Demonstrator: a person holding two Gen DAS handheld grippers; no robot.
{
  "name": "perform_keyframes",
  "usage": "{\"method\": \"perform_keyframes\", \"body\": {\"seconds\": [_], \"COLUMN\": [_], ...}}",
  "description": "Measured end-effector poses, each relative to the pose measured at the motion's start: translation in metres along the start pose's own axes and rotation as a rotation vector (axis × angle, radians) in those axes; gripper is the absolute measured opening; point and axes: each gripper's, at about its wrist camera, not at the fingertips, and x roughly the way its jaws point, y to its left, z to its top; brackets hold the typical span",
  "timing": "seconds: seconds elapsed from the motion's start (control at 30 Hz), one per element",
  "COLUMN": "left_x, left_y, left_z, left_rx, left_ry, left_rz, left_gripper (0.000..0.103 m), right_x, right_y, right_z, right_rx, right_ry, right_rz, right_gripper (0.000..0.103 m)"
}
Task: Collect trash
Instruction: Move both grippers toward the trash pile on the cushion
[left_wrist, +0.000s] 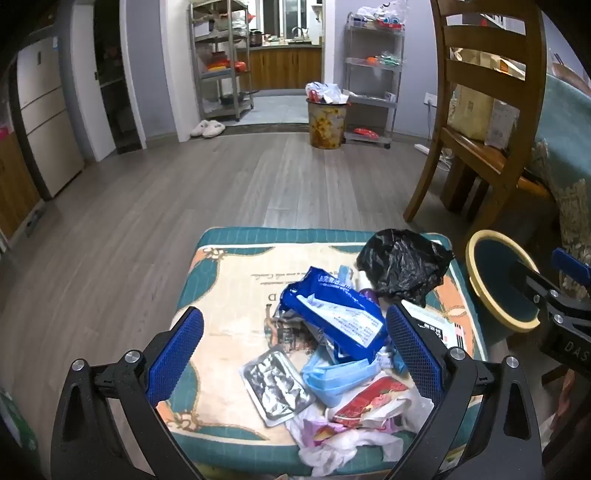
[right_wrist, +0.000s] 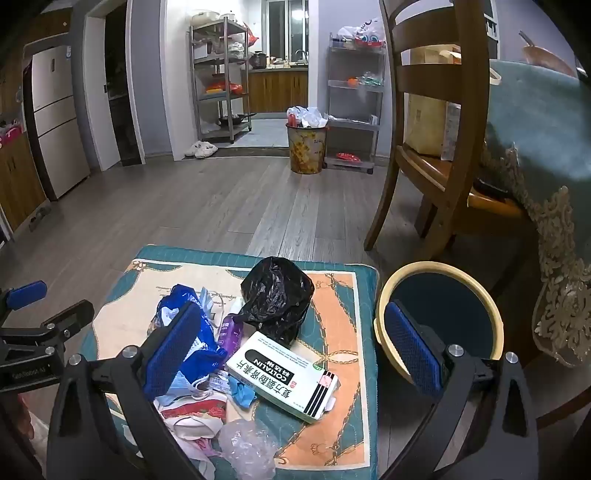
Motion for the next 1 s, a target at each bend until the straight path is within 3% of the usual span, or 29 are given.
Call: {"method": "perform_keyframes", "body": {"seconds": [0.3, 0.43, 0.6, 0.9, 1.0], "left_x": [0.0, 0.006, 0.01, 0.011, 0.012], "left_y": [0.0, -0.004, -0.008, -0.014, -0.016], "left_z": [0.0, -0.001, -0.002, 0.007, 0.011], "left_rx": [0.0, 0.034, 0.061, 0.107, 0.143], "left_ry": [0.001, 0.009, 0.029, -0.029, -0.056], "left_rz": [-0.005, -0.043, -0.037, -0.095, -0.071], "left_gripper": [0.098, 0.098, 0.098, 0.098, 0.098], "right_x": [0.0, 0.001, 0.001, 0.007, 0.009], "right_y": [0.001, 0.003, 0.001, -0.001, -0.001], "right_z": [0.0, 0.001, 0.003, 0.01, 0.013], "right_rx": [-0.006, -0.007, -0.006, -0.016, -0.03], "right_ry": [-0.001, 0.0, -0.008, 0.0, 0.002], "right_rz": [-0.007, -0.005, -0.002, 0.004, 0.005], "right_gripper": [0.097, 0.097, 0.097, 0.097, 0.097]}}
